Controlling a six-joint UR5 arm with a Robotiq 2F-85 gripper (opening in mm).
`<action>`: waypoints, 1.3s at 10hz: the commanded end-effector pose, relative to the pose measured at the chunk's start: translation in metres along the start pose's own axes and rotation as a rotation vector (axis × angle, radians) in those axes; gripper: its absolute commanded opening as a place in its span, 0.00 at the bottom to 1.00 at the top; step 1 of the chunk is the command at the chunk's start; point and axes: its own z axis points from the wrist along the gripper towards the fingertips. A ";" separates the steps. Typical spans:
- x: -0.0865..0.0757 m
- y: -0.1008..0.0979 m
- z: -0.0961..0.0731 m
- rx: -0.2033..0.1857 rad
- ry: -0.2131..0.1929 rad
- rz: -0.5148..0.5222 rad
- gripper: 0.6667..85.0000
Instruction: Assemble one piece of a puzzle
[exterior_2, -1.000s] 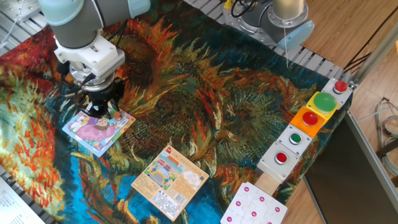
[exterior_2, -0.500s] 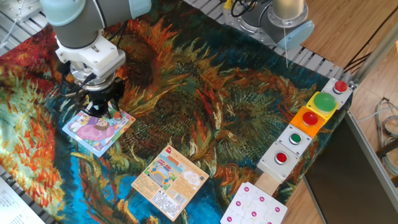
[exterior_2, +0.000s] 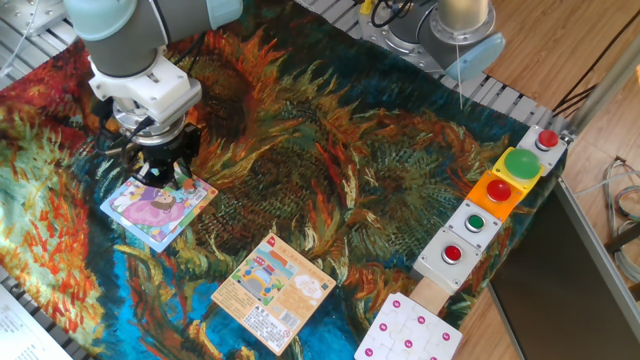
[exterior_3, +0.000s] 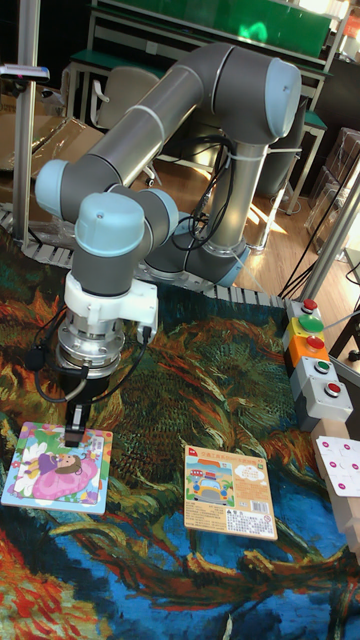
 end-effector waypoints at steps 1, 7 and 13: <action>-0.002 -0.003 -0.001 0.010 -0.014 0.012 0.08; -0.003 -0.002 -0.001 0.006 -0.018 0.012 0.09; 0.000 -0.014 -0.018 -0.001 -0.015 0.028 0.08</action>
